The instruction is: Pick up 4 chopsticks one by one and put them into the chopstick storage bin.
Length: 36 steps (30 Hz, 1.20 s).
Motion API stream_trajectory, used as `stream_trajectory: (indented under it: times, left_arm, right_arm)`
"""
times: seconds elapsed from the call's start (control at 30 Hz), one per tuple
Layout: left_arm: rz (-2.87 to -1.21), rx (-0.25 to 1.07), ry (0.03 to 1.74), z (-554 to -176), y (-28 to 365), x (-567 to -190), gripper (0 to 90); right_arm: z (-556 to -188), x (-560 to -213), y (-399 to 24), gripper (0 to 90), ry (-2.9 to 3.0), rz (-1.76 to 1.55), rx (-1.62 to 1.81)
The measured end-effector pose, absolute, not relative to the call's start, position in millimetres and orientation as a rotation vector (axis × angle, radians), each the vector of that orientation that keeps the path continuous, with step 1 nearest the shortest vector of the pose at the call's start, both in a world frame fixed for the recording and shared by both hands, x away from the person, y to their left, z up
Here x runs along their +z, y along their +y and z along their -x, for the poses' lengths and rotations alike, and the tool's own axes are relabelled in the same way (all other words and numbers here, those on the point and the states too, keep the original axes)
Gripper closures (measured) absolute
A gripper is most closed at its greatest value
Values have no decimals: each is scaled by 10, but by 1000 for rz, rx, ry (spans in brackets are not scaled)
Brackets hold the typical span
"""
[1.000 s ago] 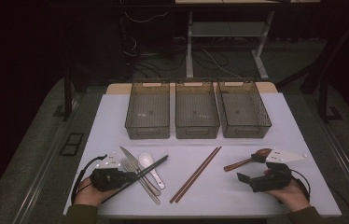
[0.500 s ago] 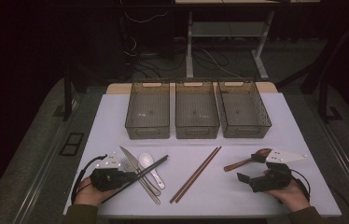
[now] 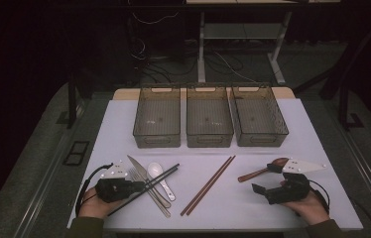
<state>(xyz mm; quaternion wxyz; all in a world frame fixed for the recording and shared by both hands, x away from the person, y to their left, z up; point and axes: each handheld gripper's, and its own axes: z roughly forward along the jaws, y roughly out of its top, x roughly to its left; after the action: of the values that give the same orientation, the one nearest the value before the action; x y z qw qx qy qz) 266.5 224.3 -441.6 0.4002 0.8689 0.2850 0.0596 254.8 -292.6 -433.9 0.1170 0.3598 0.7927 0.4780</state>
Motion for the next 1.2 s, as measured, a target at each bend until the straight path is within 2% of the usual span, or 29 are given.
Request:
stream_trajectory:
  times: [0.63,1.2]
  left_arm:
    - [-2193,189,759,-2653,2178,-4299,851]
    - [-2151,187,769,-2664,2100,-4179,851]
  right_arm:
    - [-2558,-4412,-2865,29,2357,-1056,1360]
    - [-2594,-4419,-2976,29,2331,-1093,1359]
